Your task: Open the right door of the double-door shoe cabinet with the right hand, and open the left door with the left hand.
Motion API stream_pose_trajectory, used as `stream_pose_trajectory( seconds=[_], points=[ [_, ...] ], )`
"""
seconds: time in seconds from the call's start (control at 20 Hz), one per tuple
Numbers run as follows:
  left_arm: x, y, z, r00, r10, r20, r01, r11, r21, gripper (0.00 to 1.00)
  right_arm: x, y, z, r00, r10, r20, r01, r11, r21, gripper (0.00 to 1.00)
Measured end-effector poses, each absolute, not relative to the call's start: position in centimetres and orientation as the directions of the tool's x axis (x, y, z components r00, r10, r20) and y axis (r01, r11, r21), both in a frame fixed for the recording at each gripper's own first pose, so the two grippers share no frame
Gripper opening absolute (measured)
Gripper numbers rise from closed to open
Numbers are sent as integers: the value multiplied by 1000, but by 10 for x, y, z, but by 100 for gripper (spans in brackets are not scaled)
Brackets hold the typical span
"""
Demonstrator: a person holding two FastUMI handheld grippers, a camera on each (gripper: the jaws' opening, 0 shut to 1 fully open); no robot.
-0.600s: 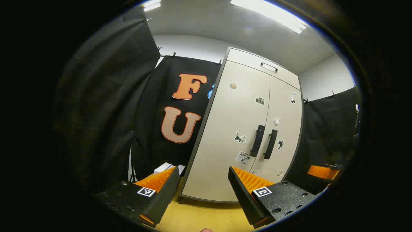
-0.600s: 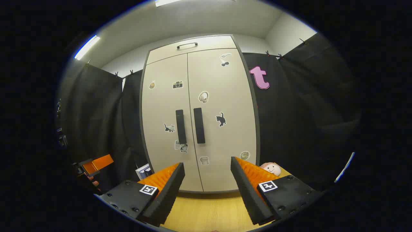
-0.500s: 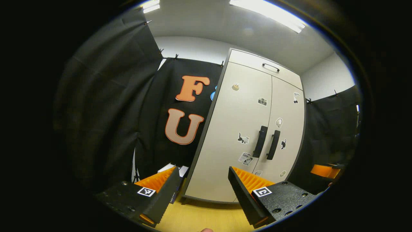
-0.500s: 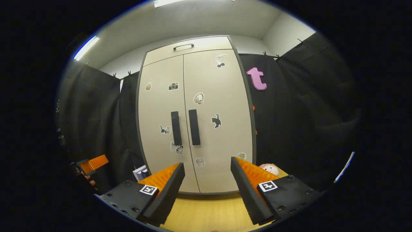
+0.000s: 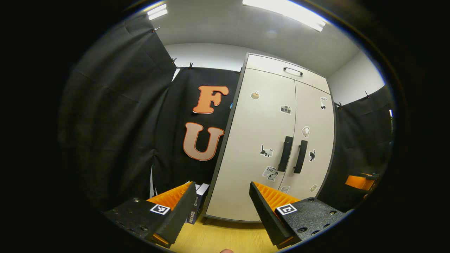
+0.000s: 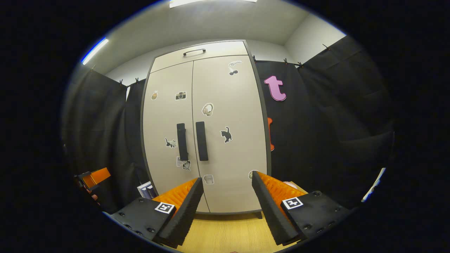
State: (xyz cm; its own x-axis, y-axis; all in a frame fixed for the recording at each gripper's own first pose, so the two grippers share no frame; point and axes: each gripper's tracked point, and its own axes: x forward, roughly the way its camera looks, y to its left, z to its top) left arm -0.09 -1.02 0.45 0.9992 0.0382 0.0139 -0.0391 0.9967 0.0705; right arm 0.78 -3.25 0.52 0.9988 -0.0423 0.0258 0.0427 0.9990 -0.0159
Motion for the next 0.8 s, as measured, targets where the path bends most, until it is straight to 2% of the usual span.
stream_pose_trajectory(
  seconds=[0.45, 0.5, 0.55, 0.65, 0.7, 0.8],
  points=[
    [8, -19, 15, 999, 22, 37, -26, 995, 101, 94, 13, -40, 0, 998, -61, 13, 61, 998, 6, 96],
    [9, -19, 16, 999, 22, 39, -26, 994, 104, 91, 14, -40, 0, 998, -62, 12, 62, 998, 7, 96],
    [10, -21, 17, 999, 19, 42, -24, 994, 105, 94, 14, -40, 0, 998, -61, 11, 61, 998, 8, 96],
    [12, -20, 17, 999, 19, 44, -23, 994, 106, 94, 17, -39, 0, 998, -63, 11, 62, 998, 14, 96],
    [12, -19, 17, 999, 20, 45, -25, 994, 106, 91, 16, -40, 1, 998, -62, 12, 62, 998, 17, 96],
    [13, -19, 17, 999, 22, 44, -27, 994, 107, 94, 19, -38, 0, 998, -59, 10, 59, 998, 20, 96]
  ],
)
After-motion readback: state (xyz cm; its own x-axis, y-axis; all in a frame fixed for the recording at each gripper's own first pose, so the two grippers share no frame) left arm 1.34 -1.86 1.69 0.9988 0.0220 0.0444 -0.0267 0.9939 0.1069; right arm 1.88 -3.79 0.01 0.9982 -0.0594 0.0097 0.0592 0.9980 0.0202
